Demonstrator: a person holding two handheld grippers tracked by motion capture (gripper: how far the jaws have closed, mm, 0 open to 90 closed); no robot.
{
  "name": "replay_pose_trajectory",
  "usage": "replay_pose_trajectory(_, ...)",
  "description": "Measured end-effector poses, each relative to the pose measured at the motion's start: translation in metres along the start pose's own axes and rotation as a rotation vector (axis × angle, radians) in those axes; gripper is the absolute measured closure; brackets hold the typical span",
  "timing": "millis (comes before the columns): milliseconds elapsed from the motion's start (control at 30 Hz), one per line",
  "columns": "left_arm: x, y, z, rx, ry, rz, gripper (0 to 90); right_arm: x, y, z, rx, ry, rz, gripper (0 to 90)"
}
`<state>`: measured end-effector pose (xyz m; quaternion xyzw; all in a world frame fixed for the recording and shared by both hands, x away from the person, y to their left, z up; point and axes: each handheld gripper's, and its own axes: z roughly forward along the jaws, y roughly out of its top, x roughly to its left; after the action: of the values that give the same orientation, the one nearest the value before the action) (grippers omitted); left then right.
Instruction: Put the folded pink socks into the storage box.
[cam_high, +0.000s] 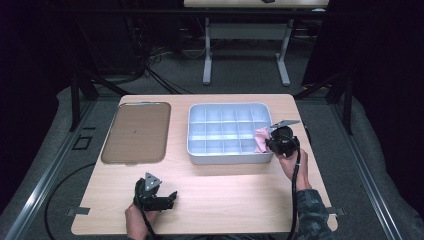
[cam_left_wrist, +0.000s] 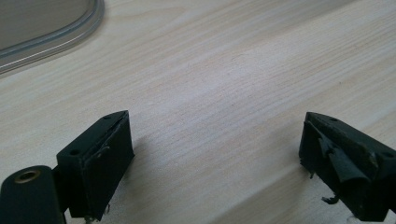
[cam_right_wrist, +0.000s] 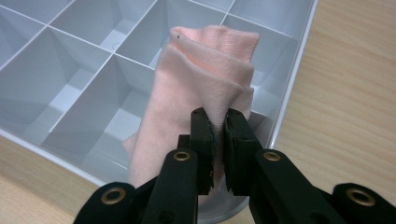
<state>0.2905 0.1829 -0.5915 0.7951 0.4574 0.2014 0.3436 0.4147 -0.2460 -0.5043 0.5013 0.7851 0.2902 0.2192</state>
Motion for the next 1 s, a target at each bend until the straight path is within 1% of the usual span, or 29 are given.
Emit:
replay_pose_trajectory(67, 0.000, 0.000, 0.000, 0.000, 0.000, 0.000, 9.5, 0.000, 0.000, 0.003, 0.020, -0.001, -0.002, 83.8)
replay_pose_trajectory(100, 0.000, 0.000, 0.000, 0.000, 0.000, 0.000, 9.5, 0.000, 0.000, 0.004, 0.038, -0.002, -0.005, 83.8)
replay_pose_trajectory(133, 0.000, 0.000, 0.000, 0.000, 0.000, 0.001, 9.5, 0.000, -0.001, 0.006, 0.040, 0.000, 0.001, 83.8)
replay_pose_trajectory(167, 0.000, 0.000, 0.000, 0.000, 0.000, 0.001, 9.6, 0.000, -0.001, 0.007, 0.053, 0.002, -0.003, 83.8)
replay_pose_trajectory(233, 0.000, 0.000, 0.000, 0.001, 0.000, 0.001, 9.5, 0.000, 0.000, 0.009, 0.061, 0.001, -0.001, 83.8)
replay_pose_trajectory(333, 0.000, 0.000, 0.000, 0.000, 0.000, 0.001, 9.5, 0.000, 0.000, 0.012, 0.089, -0.012, -0.003, 83.8)
replay_pose_trajectory(500, 0.000, 0.000, 0.000, 0.000, 0.000, 0.001, 9.5, -0.002, -0.001, 0.019, 0.134, -0.004, 0.005, 83.8)
replay_pose_trajectory(733, 0.000, 0.000, 0.000, 0.000, 0.000, 0.001, 9.5, -0.002, 0.001, 0.020, 0.148, -0.004, 0.006, 83.9)
replay_pose_trajectory(833, 0.000, 0.000, 0.000, 0.000, 0.000, 0.001, 9.5, -0.002, 0.002, 0.021, 0.164, -0.004, -0.004, 83.8)
replay_pose_trajectory(867, 0.000, 0.000, 0.000, 0.000, 0.000, 0.001, 9.5, -0.002, 0.003, 0.021, 0.166, -0.002, 0.000, 83.7)
replay_pose_trajectory(1000, 0.000, 0.000, 0.000, 0.000, 0.000, 0.001, 9.5, -0.003, 0.005, 0.019, 0.174, 0.006, 0.000, 80.5)
